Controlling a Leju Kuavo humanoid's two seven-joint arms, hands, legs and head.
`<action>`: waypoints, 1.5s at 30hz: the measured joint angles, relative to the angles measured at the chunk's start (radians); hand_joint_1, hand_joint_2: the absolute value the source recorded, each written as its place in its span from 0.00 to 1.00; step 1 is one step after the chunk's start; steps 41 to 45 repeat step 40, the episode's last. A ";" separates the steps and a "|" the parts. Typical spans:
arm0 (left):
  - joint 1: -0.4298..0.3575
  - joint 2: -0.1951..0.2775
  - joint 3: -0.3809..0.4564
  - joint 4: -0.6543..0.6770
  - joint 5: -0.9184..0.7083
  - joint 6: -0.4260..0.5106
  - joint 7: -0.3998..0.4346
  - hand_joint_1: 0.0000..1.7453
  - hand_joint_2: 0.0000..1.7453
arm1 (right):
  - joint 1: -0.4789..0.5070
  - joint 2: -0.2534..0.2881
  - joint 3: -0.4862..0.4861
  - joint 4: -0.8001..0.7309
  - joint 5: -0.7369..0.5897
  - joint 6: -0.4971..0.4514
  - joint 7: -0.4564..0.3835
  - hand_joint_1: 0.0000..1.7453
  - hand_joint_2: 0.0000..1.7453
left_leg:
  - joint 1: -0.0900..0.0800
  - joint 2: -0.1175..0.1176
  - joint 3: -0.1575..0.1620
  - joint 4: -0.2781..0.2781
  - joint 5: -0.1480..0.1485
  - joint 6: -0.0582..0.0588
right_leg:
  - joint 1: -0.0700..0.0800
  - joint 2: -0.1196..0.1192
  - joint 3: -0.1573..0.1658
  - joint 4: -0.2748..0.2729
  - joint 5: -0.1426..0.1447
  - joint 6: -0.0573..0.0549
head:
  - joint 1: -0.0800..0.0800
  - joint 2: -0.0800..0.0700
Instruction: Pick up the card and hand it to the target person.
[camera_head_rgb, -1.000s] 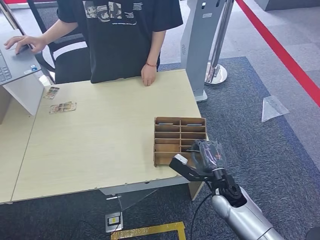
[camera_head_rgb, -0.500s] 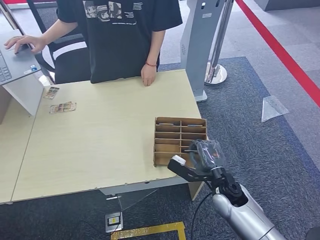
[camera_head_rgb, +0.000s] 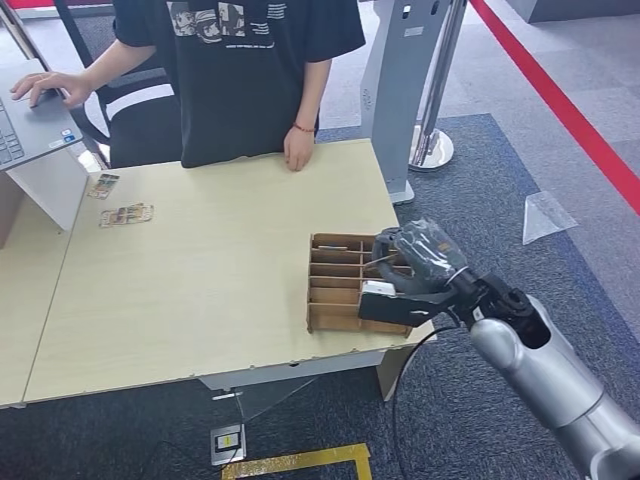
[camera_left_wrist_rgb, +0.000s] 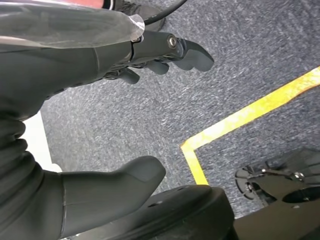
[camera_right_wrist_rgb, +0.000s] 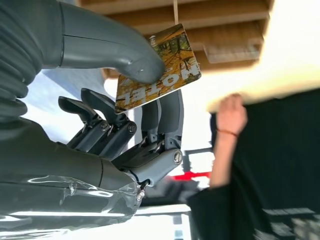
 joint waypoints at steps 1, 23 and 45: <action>0.000 -0.001 0.002 0.000 0.001 0.001 -0.001 0.00 1.00 | -0.039 -0.002 0.016 0.014 -0.007 -0.002 0.002 1.00 1.00 | 0.000 0.000 0.000 0.000 0.000 0.000 | 0.000 0.000 0.000 0.000 0.000 0.000 | 0.000 0.000; -0.002 -0.017 -0.029 0.001 -0.024 0.022 0.025 0.00 1.00 | -0.175 0.496 0.094 0.872 0.378 -0.768 0.286 1.00 1.00 | 0.003 0.006 0.008 -0.009 0.002 -0.001 | 0.003 0.006 0.008 -0.008 0.004 -0.001 | 0.000 0.000; -0.003 -0.015 -0.039 0.002 -0.029 0.012 0.026 0.00 1.00 | -0.125 0.423 0.034 0.782 0.315 -0.796 0.299 0.51 1.00 | 0.003 -0.005 0.003 -0.005 0.002 -0.001 | 0.003 -0.005 0.007 -0.005 0.001 0.000 | 0.000 0.000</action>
